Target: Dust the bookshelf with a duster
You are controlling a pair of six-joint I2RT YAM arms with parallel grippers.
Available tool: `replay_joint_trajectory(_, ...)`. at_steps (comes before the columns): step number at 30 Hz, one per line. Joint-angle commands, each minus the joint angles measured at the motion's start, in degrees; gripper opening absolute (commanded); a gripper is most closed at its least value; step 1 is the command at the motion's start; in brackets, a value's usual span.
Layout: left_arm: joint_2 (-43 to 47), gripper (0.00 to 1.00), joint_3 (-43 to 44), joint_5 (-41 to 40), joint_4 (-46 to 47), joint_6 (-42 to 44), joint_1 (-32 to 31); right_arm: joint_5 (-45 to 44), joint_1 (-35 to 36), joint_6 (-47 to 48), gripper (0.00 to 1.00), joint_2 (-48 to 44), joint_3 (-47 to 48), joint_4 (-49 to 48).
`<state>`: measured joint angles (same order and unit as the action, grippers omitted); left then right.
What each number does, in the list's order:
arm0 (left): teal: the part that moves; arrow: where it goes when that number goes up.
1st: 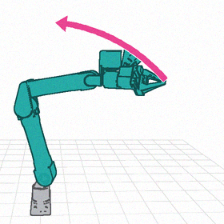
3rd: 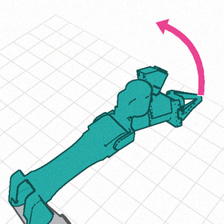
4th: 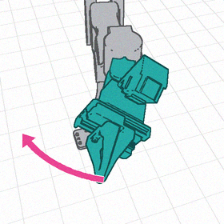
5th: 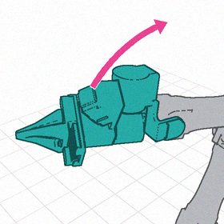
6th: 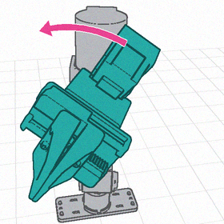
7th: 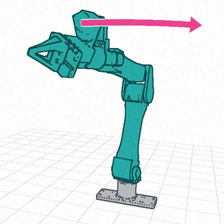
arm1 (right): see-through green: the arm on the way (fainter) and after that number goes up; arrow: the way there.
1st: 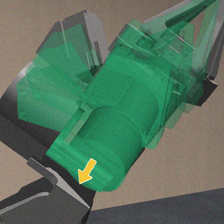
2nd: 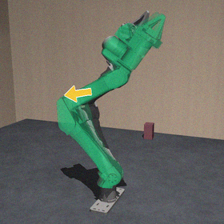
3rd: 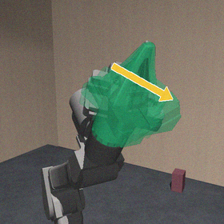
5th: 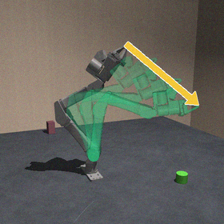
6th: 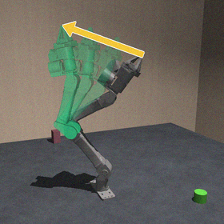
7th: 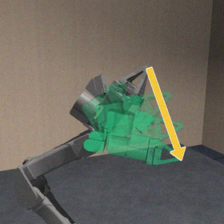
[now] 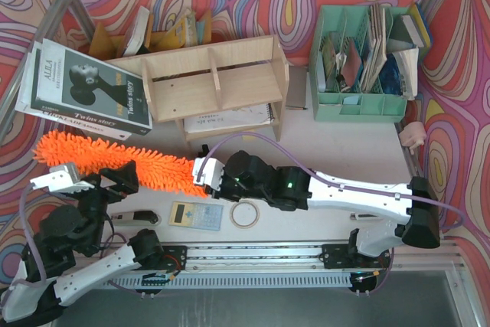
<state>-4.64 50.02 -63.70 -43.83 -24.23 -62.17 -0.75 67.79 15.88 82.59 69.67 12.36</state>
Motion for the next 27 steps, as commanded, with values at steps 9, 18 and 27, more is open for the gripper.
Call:
replay_joint_trajectory(9,-1.9,0.99,0.3,11.3,5.0,7.2,-0.2,-1.4,-2.2,6.8,0.0,-0.9,9.1,-0.7)
replay_joint_trajectory(18,-0.6,0.99,0.2,8.9,4.6,6.7,-0.2,-1.6,-4.0,8.7,0.0,-1.2,12.3,-1.6)
replay_joint_trajectory(27,0.0,0.98,0.1,7.7,4.3,6.5,-0.2,3.4,-5.0,7.0,0.0,0.9,6.0,-2.2)
